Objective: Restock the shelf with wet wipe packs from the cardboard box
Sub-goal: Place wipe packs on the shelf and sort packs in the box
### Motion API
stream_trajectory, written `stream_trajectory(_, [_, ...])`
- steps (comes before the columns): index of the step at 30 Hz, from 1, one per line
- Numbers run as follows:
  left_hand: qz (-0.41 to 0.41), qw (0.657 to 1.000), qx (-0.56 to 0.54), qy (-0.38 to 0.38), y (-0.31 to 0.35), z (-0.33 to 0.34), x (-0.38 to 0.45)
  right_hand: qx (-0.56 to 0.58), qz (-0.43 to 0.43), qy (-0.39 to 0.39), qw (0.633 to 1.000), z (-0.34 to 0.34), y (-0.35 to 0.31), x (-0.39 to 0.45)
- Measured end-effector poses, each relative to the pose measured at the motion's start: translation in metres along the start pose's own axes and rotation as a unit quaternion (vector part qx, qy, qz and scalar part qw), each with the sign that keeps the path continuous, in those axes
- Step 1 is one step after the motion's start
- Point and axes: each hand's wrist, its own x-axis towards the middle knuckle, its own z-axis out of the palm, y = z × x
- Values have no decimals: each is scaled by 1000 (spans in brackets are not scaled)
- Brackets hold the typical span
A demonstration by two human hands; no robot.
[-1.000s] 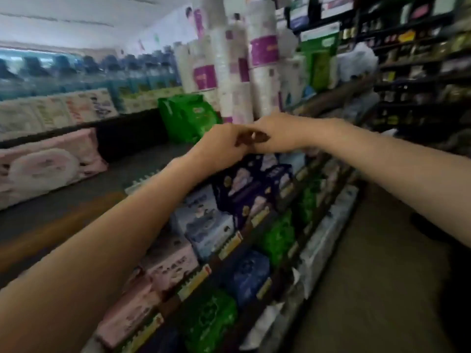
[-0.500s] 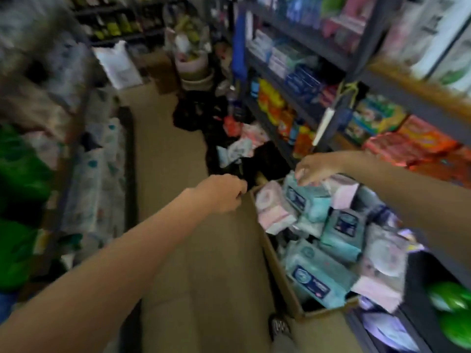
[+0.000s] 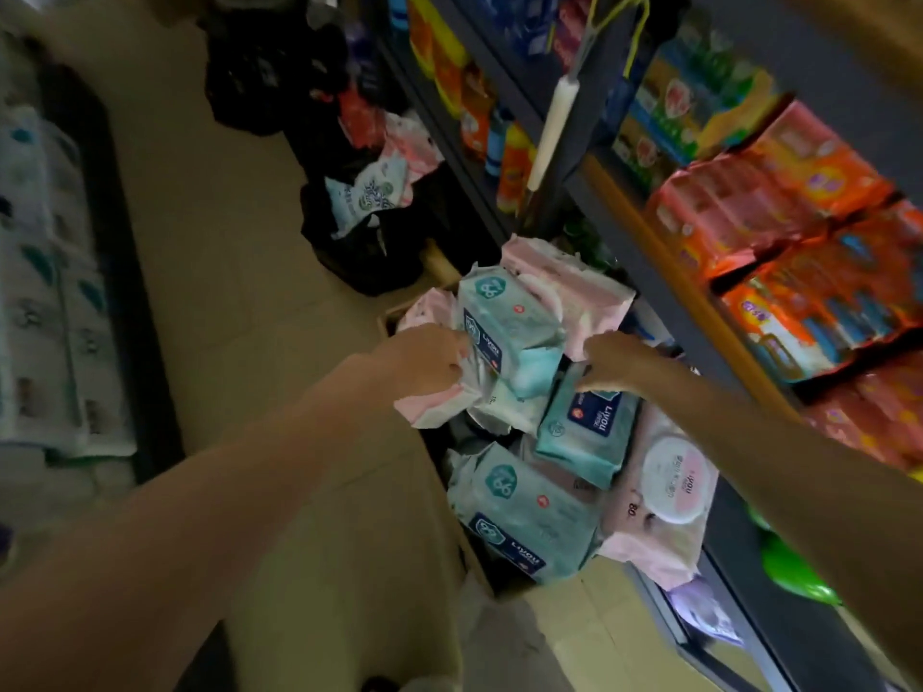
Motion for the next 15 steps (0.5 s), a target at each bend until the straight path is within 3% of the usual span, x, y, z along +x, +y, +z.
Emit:
stream_trajectory(2, [2,1000,-15,-3,8,4,11,56,-40,62,996,1,2,3])
stream_trajectory(5, [12,1000,-5,-21,20,7,21,124,-72,86,986,-3,-15,7])
stream_trajectory(9, [15,1000,14,-13,25,7,24,141,-26,88,986,1,-45,31])
stream_trajectory(15, [-65,998,10,-14,7,12,11,154,23,164,974,24,-67,63])
